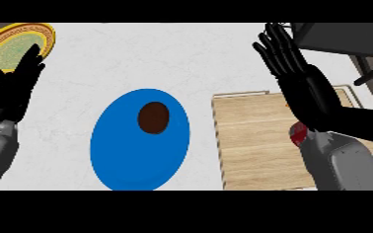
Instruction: Pick the can from the tray and place it in the tiered shelf
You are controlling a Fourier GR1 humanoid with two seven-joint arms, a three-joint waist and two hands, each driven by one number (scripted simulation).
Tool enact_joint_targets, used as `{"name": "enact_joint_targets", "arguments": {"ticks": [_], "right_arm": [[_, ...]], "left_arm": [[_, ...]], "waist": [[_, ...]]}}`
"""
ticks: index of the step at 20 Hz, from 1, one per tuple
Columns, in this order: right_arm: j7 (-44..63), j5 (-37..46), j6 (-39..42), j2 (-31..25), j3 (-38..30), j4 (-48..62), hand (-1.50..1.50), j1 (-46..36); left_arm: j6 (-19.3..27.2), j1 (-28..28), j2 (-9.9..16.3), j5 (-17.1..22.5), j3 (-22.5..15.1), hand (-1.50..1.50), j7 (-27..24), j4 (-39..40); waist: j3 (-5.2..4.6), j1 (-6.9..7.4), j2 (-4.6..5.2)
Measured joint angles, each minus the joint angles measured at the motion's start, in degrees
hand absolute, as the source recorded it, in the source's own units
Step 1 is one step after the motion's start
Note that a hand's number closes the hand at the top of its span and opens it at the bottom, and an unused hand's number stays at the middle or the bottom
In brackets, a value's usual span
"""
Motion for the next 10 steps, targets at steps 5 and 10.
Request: {"name": "enact_joint_targets", "arguments": {"ticks": [5,10], "right_arm": [[7.3,-2.3,-0.6,-8.0,-8.8,0.9,-1.50,1.8],[10.6,-2.3,-5.9,-10.8,-15.8,4.9,1.50,5.6]], "left_arm": [[0.2,1.0,-5.1,-0.8,-3.1,0.00,-3.5,-2.8],[0.0,1.8,-8.2,-0.5,-5.3,0.00,-4.8,-4.6]], "waist": [[0.36,-0.24,0.43],[0.41,-2.95,1.03]]}}
